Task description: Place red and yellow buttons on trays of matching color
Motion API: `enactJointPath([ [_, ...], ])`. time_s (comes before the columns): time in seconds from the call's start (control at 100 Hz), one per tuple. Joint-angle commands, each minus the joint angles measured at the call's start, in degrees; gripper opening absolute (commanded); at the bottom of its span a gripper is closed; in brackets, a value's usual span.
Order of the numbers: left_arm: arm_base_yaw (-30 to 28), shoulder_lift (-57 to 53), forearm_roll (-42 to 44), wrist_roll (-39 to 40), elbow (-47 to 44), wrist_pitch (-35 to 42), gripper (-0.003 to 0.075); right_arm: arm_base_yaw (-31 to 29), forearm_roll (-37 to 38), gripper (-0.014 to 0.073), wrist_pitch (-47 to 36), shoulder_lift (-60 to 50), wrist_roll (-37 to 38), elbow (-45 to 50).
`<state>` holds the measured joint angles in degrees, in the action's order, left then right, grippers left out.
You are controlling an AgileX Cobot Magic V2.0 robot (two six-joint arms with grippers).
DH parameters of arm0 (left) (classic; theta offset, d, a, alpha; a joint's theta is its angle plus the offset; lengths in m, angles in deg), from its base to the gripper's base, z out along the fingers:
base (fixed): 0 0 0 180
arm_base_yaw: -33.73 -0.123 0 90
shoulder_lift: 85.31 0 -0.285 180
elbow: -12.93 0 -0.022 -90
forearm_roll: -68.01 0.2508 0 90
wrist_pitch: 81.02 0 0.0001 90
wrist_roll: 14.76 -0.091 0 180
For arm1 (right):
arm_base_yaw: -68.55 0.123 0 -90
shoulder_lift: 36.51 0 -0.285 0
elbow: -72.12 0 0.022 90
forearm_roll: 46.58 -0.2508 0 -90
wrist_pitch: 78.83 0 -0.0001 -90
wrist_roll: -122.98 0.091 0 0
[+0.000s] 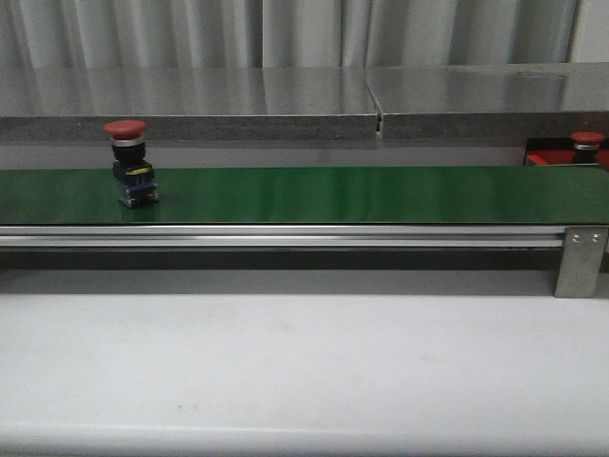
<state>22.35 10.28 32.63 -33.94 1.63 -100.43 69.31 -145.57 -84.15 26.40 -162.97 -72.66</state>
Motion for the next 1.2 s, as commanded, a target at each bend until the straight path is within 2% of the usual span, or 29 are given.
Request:
enactJointPath([
  [0.0, 0.44, -6.0, -0.92, -1.25, 1.89, -0.76, 0.0563, -0.17, 0.3, -0.0068, 0.77, -1.06, -0.29, -2.14],
  [0.15, 1.3, -12.72, -0.92, -1.7, -1.86, -1.98, 0.0554, -0.17, 0.3, -0.0068, 0.77, -1.06, -0.29, -2.14],
  [0.34, 6.22, -24.17, -0.92, -3.75, -11.54, 0.52, 0.0518, -0.17, 0.3, -0.0068, 0.77, -1.06, -0.29, -2.14],
  [0.51, 9.75, -33.67, -0.92, -3.88, -20.15, 1.37, 0.0463, -0.17, 0.3, -0.0068, 0.77, -1.06, -0.29, -2.14],
  [0.69, 10.27, -43.02, -1.06, -3.88, -28.12, 1.26, 0.0383, -0.17, 0.3, -0.0068, 0.77, -1.06, -0.29, -2.14],
  [0.83, 10.27, -49.88, -1.06, -3.88, -33.26, 1.04, 0.0279, -0.17, 0.3, -0.0068, 0.77, -1.06, -0.29, -2.14],
  [1.07, 10.27, -57.67, -1.28, -3.88, -38.87, -0.04, 0.0, -0.17, 0.24, -0.0068, 0.99, -1.06, -0.29, -2.14],
  [1.19, 10.27, -58.38, -1.39, -3.88, -39.84, -0.04, -0.002, -0.17, 0.24, -0.0068, 1.45, -1.06, -0.29, -2.14],
])
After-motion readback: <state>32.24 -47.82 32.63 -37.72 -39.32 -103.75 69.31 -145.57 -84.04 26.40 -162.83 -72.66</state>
